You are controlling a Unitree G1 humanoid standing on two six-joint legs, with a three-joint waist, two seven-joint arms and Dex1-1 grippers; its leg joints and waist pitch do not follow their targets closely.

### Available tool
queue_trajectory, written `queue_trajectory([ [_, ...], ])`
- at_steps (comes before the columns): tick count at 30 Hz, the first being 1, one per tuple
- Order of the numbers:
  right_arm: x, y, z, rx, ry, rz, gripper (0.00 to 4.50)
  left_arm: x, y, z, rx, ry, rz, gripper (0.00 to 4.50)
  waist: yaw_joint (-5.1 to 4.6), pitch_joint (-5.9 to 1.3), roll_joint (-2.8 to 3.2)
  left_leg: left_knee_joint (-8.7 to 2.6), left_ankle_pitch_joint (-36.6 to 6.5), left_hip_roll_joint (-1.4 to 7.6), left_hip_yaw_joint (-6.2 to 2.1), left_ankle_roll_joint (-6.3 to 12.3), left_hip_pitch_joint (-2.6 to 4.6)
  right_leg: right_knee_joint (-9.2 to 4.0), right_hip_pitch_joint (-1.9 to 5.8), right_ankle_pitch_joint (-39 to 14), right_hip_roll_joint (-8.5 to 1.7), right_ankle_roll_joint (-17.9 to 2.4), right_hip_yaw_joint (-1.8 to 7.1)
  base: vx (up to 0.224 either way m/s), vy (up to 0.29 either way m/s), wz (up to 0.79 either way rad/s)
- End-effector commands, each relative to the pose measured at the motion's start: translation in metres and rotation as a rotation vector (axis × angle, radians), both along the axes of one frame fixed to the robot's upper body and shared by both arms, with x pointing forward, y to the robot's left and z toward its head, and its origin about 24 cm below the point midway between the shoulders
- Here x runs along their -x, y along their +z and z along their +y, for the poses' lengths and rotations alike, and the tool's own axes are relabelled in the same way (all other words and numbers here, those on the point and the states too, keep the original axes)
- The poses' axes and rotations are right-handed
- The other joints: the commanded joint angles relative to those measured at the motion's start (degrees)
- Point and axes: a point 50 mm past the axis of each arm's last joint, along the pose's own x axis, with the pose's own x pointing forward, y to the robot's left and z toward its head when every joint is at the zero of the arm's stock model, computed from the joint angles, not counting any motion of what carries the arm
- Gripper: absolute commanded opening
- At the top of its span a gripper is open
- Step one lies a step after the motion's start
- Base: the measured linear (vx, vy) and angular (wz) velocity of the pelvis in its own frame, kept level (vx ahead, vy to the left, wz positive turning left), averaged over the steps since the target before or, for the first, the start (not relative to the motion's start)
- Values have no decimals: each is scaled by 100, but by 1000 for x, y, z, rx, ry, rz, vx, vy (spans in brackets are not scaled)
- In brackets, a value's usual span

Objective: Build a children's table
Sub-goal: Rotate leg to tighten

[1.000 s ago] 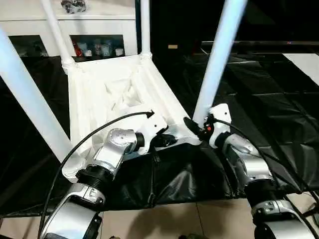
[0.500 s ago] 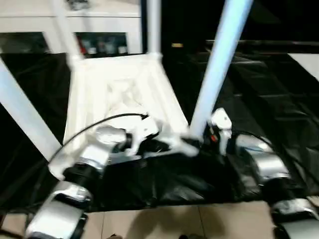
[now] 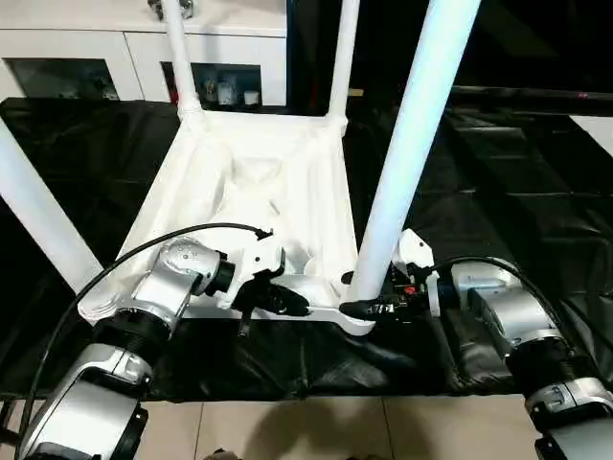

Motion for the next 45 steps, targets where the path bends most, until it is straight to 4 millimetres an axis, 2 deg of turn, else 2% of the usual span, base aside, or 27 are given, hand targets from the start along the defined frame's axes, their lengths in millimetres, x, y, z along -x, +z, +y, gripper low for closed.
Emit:
queue_trajectory([
  [1,15,-19,15,63,122,93,236,-6,14,-10,27,-40,-55,0,-3,-350,-4,-411,-1496,39,58,243,45,-395,310,-1767,-265,-1162,188,0,0,0],
  [6,15,-19,16,41,105,104,236,-7,13,-9,23,-28,-53,0,-1,-351,0,-410,-1516,40,61,238,50,-393,307,-1703,-262,-1201,189,0,0,0],
  [9,10,-19,15,-4,-3,86,236,-13,13,-10,23,57,-81,0,-1,-332,-7,-420,-1653,37,58,204,57,-423,295,-1976,-267,-1127,189,0,0,0],
  [12,-2,-24,12,-31,-249,37,236,-19,12,-20,51,161,-113,0,-46,-294,-16,-435,-1964,13,36,78,88,-488,252,-2575,-280,-952,179,0,0,0],
  [13,-3,-25,11,-32,-284,32,236,-19,12,-22,55,174,-116,0,-80,-284,-30,-425,-2156,-19,5,11,120,-572,234,-3233,-294,-688,142,0,0,0],
  [14,-7,-28,10,-31,-361,29,233,-19,11,-26,63,186,-120,0,-89,-285,-16,-424,-2183,-18,-2,13,127,-591,226,-3353,-303,-624,143,0,0,0],
  [16,-12,-33,8,-30,-502,21,226,-17,9,-37,75,211,-121,0,-167,-274,-17,-430,-2266,-25,-24,-10,117,-634,207,-3566,-291,-498,117,0,0,0],
  [17,-15,-35,8,-30,-577,21,226,-17,8,-44,82,228,-124,0,-189,-273,-2,-426,-2309,-31,-26,-7,125,-650,195,-3594,-287,-489,111,0,0,0],
  [18,-16,-36,8,-32,-596,25,216,-17,8,-46,83,233,-124,0,-218,-280,-13,-424,-2323,-32,-30,-8,115,-651,204,-3581,-289,-485,104,0,0,0],
  [19,-19,-39,10,-35,-680,37,211,-17,7,-58,90,260,-128,0,-270,-287,4,-456,-2304,-32,-55,-16,58,-639,255,-3469,-273,-462,83,0,0,0],
  [20,-21,-40,13,-34,-719,38,207,-17,6,-65,94,274,-128,0,-280,-293,28,-455,-2312,-26,-64,-27,74,-634,244,-3402,-278,-494,75,0,0,0],
  [21,-24,-40,17,-43,-760,42,207,-16,6,-74,107,286,-123,0,-334,-297,19,-455,-2374,-30,-59,2,80,-640,237,-3259,-260,-560,70,0,0,0],
  [22,-27,-38,24,-59,-793,43,206,-16,6,-84,124,305,-124,0,-352,-302,36,-452,-2408,-35,-60,20,87,-648,238,-3201,-256,-597,64,0,0,0],
  [23,-28,-37,27,-60,-814,37,205,-16,6,-87,126,311,-124,0,-396,-298,22,-456,-2448,-38,-61,46,62,-649,250,-3121,-249,-637,59,0,0,0],
  [25,-33,-35,34,-62,-845,24,204,-16,6,-93,115,299,-140,0,-443,-309,29,-452,-2493,-45,-51,99,68,-638,234,-2914,-242,-747,81,0,0,0],
  [27,-35,-32,37,-65,-855,7,204,-15,7,-94,115,291,-144,0,-469,-315,39,-445,-2513,-53,-46,135,74,-643,239,-2871,-246,-787,82,0,0,0],
  [30,-36,-30,37,-50,-833,-37,204,-16,7,-90,107,286,-148,0,-464,-319,21,-440,-2404,-46,-17,197,69,-626,241,-2681,-246,-874,108,0,0,0],
  [31,-36,-29,37,-53,-829,-43,258,-16,7,-88,100,282,-151,0,-457,-319,27,-443,-2357,-41,-14,212,65,-615,250,-2624,-250,-905,115,0,0,0],
  [34,-37,-26,28,-77,-822,-51,277,-16,6,-76,70,261,-167,0,-443,-332,29,-450,-2267,-33,-11,239,59,-602,263,-2506,-255,-953,129,0,0,0],
  [35,-37,-25,27,-80,-820,-51,288,-16,6,-75,65,257,-167,0,-416,-351,34,-436,-2159,-21,12,248,85,-584,247,-2263,-256,-1052,151,0,0,0],
  [36,-37,-25,24,-70,-806,-67,307,-16,5,-72,57,253,-173,0,-406,-350,37,-441,-2023,-15,19,268,52,-539,275,-2003,-247,-1142,159,0,0,0],
  [38,-35,-23,20,-79,-730,-61,312,-16,5,-63,39,233,-169,0,-390,-364,31,-440,-1852,-12,26,316,30,-502,312,-1736,-245,-1218,158,0,0,0],
  [39,-32,-22,17,-82,-674,-59,332,-16,6,-58,29,209,-167,0,-383,-364,33,-434,-1767,-19,36,352,20,-493,326,-1629,-242,-1255,157,0,0,0],
  [41,-25,-21,12,-74,-563,-56,332,-16,7,-50,9,164,-155,0,-351,-368,40,-432,-1658,-15,39,424,23,-488,348,-1500,-241,-1281,159,0,0,0],
  [42,-22,-21,9,-68,-511,-47,355,-14,8,-46,4,130,-153,0,-334,-378,37,-423,-1565,-4,50,454,28,-463,346,-1329,-247,-1337,172,0,0,0],
  [45,-8,-21,2,-41,-315,-5,378,-10,8,-32,-29,35,-126,0,-254,-385,61,-425,-1320,18,58,554,42,-405,373,-788,-226,-1509,173,0,0,0],
])
